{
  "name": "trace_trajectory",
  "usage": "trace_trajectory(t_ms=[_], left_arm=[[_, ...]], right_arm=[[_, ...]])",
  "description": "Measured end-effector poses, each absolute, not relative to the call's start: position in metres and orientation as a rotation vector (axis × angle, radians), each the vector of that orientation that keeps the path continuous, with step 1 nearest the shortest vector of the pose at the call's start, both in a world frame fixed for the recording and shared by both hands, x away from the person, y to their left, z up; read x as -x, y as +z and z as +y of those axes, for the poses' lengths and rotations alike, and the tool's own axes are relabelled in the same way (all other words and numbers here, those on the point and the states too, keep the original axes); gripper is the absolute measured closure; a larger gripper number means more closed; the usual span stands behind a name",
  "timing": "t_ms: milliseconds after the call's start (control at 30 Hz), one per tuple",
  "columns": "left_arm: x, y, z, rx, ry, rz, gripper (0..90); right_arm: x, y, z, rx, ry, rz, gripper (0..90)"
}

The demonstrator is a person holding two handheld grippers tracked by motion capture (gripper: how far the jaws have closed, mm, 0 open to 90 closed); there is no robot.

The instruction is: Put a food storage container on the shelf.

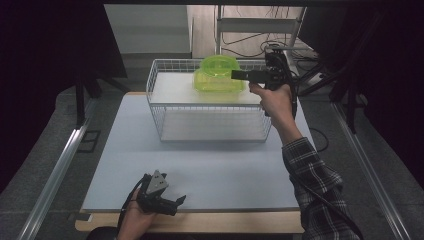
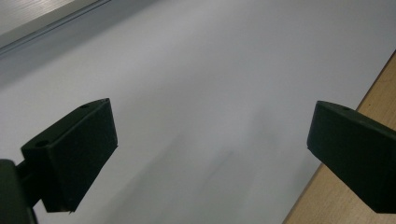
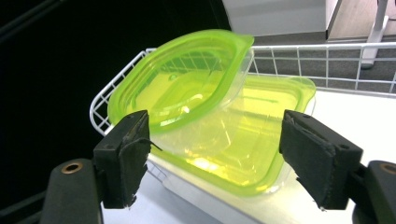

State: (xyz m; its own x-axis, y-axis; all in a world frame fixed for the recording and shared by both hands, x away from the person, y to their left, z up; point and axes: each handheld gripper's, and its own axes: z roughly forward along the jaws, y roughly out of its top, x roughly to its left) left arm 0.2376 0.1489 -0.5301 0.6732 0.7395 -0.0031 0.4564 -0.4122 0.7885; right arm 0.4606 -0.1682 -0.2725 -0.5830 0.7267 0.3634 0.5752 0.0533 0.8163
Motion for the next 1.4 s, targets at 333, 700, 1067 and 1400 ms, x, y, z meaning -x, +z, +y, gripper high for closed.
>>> trace_trajectory(t_ms=[333, 700, 1067, 1400], left_arm=[[-0.238, -0.527, 0.152, -2.034, 0.404, 0.921, 2.0], [-0.237, -0.528, 0.151, -2.024, 0.409, 0.905, 2.0], [-0.237, -0.527, 0.152, -2.021, 0.415, 0.896, 2.1], [-0.237, -0.528, 0.151, -2.021, 0.422, 0.894, 1.8]], right_arm=[[-0.444, -0.284, -0.173, -1.297, 1.547, 2.234, 20.3], [-0.426, -0.31, -0.175, -1.227, 1.509, 2.307, 15.3], [-0.41, -0.328, -0.174, -1.148, 1.476, 2.355, 9.6], [-0.399, -0.346, -0.18, -1.123, 1.469, 2.38, 7.6]])
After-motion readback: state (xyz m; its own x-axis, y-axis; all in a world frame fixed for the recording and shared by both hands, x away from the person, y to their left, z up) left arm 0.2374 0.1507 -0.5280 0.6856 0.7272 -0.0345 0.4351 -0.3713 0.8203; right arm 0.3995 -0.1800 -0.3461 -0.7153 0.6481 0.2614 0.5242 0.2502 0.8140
